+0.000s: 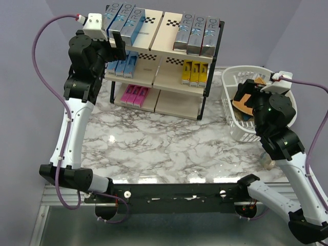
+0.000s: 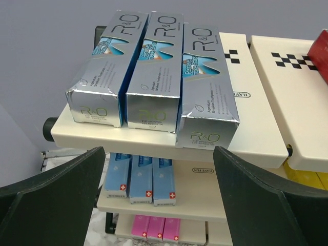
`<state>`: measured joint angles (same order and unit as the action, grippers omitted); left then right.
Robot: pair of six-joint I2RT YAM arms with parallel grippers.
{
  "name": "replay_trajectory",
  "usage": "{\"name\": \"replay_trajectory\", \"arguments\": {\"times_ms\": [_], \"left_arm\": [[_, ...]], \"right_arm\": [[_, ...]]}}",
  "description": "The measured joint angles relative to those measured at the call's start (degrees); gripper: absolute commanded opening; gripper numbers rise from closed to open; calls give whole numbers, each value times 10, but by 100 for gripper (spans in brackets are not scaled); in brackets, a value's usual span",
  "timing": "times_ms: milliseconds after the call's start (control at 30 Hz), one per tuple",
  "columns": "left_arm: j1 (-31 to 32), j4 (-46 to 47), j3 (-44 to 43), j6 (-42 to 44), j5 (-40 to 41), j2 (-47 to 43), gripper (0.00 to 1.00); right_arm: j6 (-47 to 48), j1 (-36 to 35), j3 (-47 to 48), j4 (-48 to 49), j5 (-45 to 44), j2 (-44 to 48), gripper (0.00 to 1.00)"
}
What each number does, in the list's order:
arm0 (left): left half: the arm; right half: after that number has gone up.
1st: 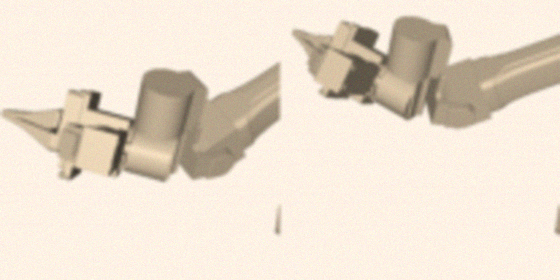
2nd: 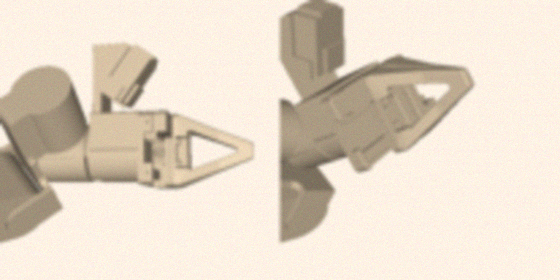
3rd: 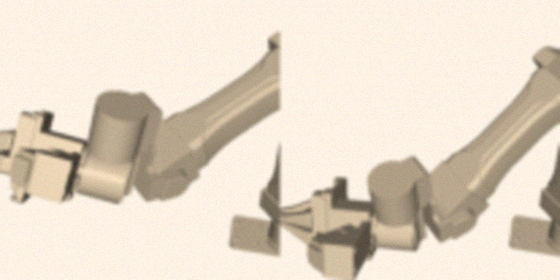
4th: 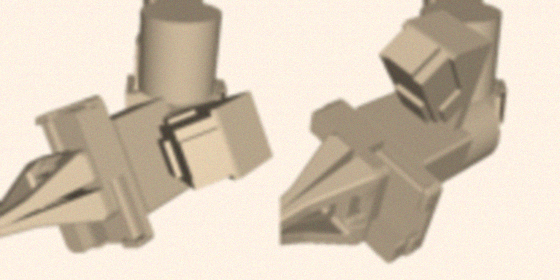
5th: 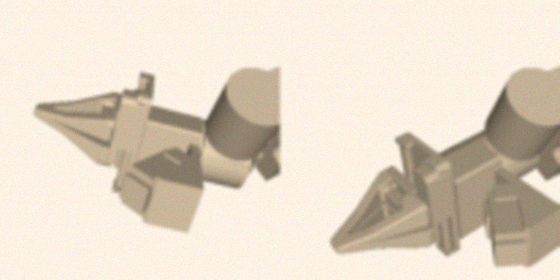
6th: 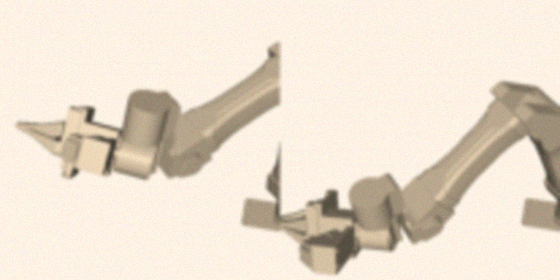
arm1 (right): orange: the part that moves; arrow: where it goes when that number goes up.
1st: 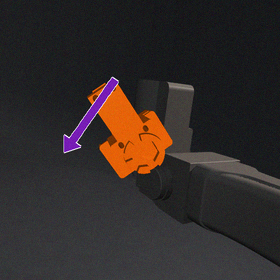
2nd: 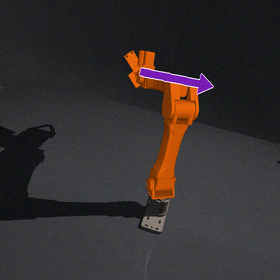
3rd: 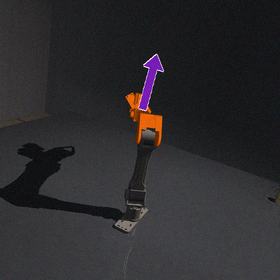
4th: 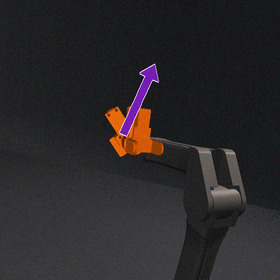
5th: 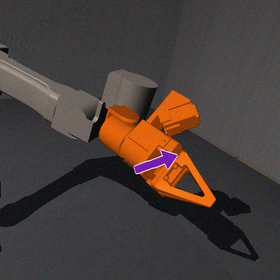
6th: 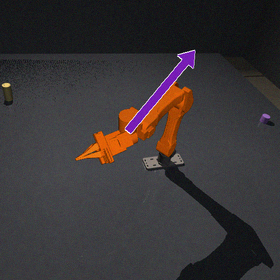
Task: Place and organize the toothpastes onto the shelf
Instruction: Adjust the toothpaste on the shelf.
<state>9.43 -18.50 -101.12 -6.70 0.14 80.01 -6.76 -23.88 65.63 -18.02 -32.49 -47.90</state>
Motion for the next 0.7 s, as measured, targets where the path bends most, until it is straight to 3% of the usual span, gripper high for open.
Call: {"name": "replay_trajectory", "arguments": {"times_ms": [700], "left_arm": [[0,2,-27,0,5,41,99]], "right_arm": [[0,0,-10,-1,0,13,100]]}}
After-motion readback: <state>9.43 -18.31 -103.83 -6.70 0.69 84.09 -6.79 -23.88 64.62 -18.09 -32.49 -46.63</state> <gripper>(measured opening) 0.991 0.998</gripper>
